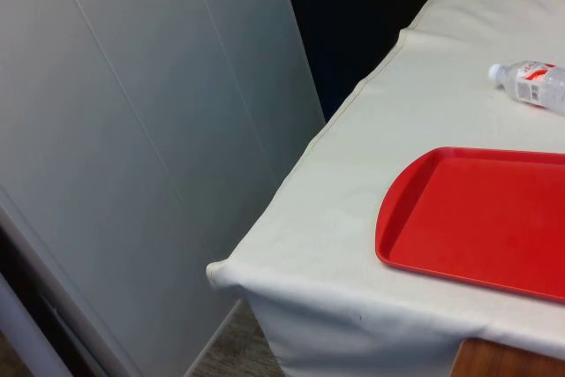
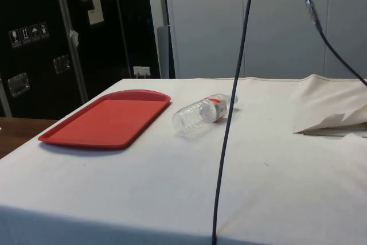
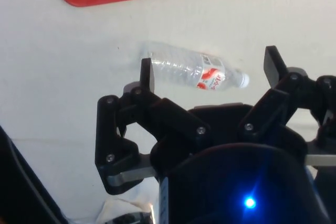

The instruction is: Place the bottle upright on the tray.

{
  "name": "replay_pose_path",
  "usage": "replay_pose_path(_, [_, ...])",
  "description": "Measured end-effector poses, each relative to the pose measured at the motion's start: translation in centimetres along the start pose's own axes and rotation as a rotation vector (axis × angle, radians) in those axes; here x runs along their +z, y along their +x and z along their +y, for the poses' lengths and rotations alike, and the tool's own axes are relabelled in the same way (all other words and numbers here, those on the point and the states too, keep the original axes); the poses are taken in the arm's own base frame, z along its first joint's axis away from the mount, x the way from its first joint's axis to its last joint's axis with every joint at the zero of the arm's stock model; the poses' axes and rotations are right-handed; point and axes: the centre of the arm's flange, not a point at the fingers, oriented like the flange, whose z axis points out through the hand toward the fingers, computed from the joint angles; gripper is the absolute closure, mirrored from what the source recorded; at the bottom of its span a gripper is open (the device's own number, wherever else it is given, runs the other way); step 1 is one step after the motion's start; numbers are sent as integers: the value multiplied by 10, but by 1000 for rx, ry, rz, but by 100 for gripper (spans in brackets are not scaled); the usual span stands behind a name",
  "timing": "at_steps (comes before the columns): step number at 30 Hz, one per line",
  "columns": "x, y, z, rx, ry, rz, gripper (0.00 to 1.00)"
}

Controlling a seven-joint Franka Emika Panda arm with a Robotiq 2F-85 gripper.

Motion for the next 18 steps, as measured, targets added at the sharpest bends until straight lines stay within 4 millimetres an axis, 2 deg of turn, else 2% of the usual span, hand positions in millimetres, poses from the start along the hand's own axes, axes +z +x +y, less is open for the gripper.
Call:
replay_pose_path(6, [14,1,-1,1,-1,-3,0])
replay_pose_path(18, [31,1,-2,0,-4,-14,0])
